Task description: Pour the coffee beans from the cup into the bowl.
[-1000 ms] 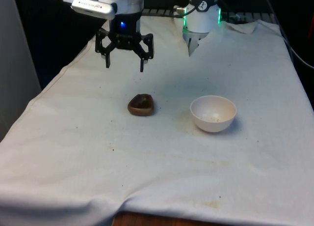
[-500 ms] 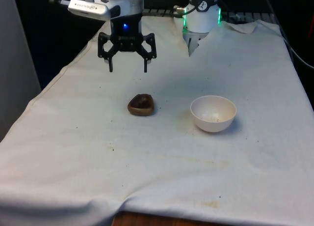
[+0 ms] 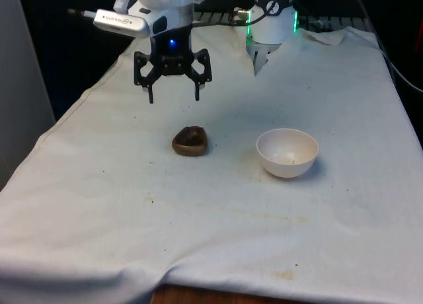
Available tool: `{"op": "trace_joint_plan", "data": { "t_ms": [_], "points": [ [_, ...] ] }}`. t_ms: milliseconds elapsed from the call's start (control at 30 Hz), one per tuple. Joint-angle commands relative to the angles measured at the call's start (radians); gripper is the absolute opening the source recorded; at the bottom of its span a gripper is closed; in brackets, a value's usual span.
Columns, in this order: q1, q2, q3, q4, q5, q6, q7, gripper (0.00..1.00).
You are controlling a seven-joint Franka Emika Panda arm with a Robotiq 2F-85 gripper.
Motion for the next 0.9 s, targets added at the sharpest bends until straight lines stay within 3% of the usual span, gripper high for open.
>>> {"op": "trace_joint_plan", "data": {
  "t_ms": [0, 133, 167, 367, 467, 500, 600, 733, 767, 800, 867],
  "points": [
    [-0.002, 0.004, 0.004, 0.0, 0.001, 0.013, -0.012, 1.0],
    [-0.003, 0.011, 0.005, -0.002, 0.003, 0.026, -0.052, 1.0],
    [0.0, 0.008, 0.0, 0.0, 0.0, 0.008, -0.039, 1.0],
    [-0.005, 0.025, 0.008, -0.009, 0.011, 0.077, -0.102, 1.0],
    [0.0, 0.03, 0.001, -0.005, 0.006, 0.071, -0.102, 1.0],
    [-0.006, 0.031, 0.009, -0.012, 0.015, 0.097, -0.123, 1.0],
    [-0.006, 0.038, 0.011, -0.017, 0.024, 0.118, -0.156, 1.0],
    [-0.007, 0.045, 0.013, -0.018, 0.038, 0.131, -0.193, 1.0],
    [0.0, 0.044, 0.002, -0.016, 0.03, 0.116, -0.181, 1.0],
    [-0.007, 0.048, 0.013, -0.018, 0.042, 0.132, -0.203, 1.0],
    [-0.006, 0.052, 0.012, -0.017, 0.051, 0.13, -0.234, 1.0]
  ]
}}
